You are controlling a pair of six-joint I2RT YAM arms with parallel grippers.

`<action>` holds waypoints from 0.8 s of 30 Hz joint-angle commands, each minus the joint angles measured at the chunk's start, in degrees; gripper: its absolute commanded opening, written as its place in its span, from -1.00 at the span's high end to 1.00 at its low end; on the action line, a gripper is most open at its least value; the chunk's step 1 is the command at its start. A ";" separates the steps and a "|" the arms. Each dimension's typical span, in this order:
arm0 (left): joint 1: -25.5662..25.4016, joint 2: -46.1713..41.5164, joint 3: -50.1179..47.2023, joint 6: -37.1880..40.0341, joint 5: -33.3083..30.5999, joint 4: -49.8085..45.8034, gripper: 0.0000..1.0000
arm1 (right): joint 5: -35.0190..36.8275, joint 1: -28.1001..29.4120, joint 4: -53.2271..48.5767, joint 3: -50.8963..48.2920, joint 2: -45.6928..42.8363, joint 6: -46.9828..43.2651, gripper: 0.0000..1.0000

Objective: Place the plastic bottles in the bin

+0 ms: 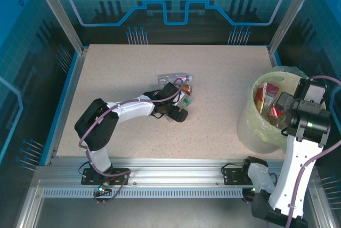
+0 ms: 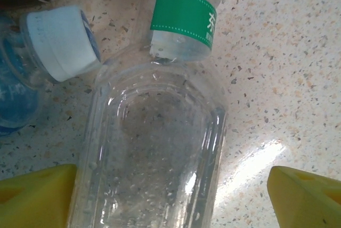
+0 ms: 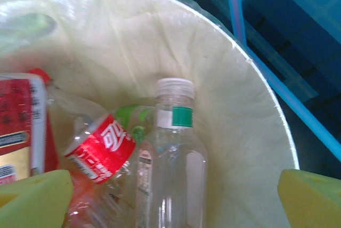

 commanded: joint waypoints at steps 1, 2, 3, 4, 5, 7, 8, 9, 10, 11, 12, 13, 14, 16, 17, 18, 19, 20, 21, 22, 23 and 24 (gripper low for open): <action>-0.67 1.01 1.74 1.44 -2.52 -1.71 -0.80 | -6.59 0.51 2.75 1.71 -2.40 1.35 -1.00; -0.79 1.19 1.74 1.28 -3.47 -1.87 -0.80 | -8.02 0.82 3.29 1.66 -3.14 1.49 -1.00; -0.83 1.36 1.74 1.12 -4.11 -2.00 -0.80 | -9.54 1.02 3.81 1.80 -3.71 1.58 -1.00; -0.84 1.59 1.65 0.82 -4.83 -2.02 -0.80 | -11.79 1.30 4.53 1.63 -4.47 1.65 -1.00; -0.75 1.84 1.74 0.49 -5.54 -2.26 -0.76 | -14.53 1.51 5.33 1.46 -5.18 1.66 -1.00; -0.83 2.32 1.74 0.23 -5.63 -2.45 -0.70 | -20.98 1.75 6.82 0.95 -6.23 1.84 -0.99; -0.77 2.66 1.83 0.02 -5.60 -2.55 -0.67 | -24.88 1.82 7.64 0.57 -6.56 2.22 -0.99; -0.78 2.85 1.76 -0.16 -5.74 -2.63 -0.65 | -28.39 1.86 8.34 0.32 -6.68 2.45 -0.99; -0.78 2.94 1.59 -0.37 -5.91 -2.65 -0.62 | -32.49 1.87 8.92 0.12 -6.42 2.82 -1.00; -0.78 3.04 1.48 -0.67 -6.02 -2.62 -0.59 | -35.59 1.94 9.48 0.03 -6.12 3.38 -1.00; -0.83 3.04 1.39 -1.00 -6.36 -2.68 -0.54 | -38.67 2.03 10.37 -0.25 -5.90 4.19 -1.00; -0.83 3.05 1.26 -1.47 -6.57 -2.89 -0.49 | -41.39 2.19 11.48 -0.74 -5.88 4.99 -0.99; -0.83 2.96 1.05 -1.73 -6.49 -2.91 -0.46 | -43.55 2.37 12.65 -1.25 -6.03 5.72 -1.00; -0.83 2.66 0.22 -2.25 -5.81 -2.21 -0.39 | -47.77 2.86 16.10 -2.84 -6.90 7.91 -0.99; -0.84 2.52 -0.05 -2.52 -5.70 -2.01 -0.35 | -49.47 3.12 17.60 -3.59 -7.30 8.89 -0.99; -0.88 2.51 -0.26 -2.88 -5.69 -1.85 -0.31 | -51.35 3.39 19.23 -4.42 -7.67 9.89 -1.00; -0.88 2.60 -0.20 -3.07 -5.78 -1.88 -0.27 | -53.48 3.70 20.47 -5.14 -7.81 10.62 -0.99; -0.88 2.69 -0.19 -3.20 -5.78 -1.80 -0.24 | -55.13 4.00 21.05 -5.46 -7.75 11.03 -0.99; -0.90 2.69 -0.28 -3.29 -5.71 -1.64 -0.21 | -56.77 4.42 21.39 -5.66 -7.44 11.25 -0.99; -0.89 2.69 -0.37 -3.46 -5.69 -1.33 -0.18 | -58.06 5.02 21.47 -5.67 -7.04 11.60 -1.00; -0.91 2.69 -0.52 -3.61 -5.69 -1.17 -0.15 | -58.62 5.46 21.54 -5.80 -6.92 11.82 -1.00; -0.90 2.69 -0.61 -3.70 -5.77 -0.95 -0.12 | -58.92 6.19 21.84 -5.97 -6.68 12.18 -0.99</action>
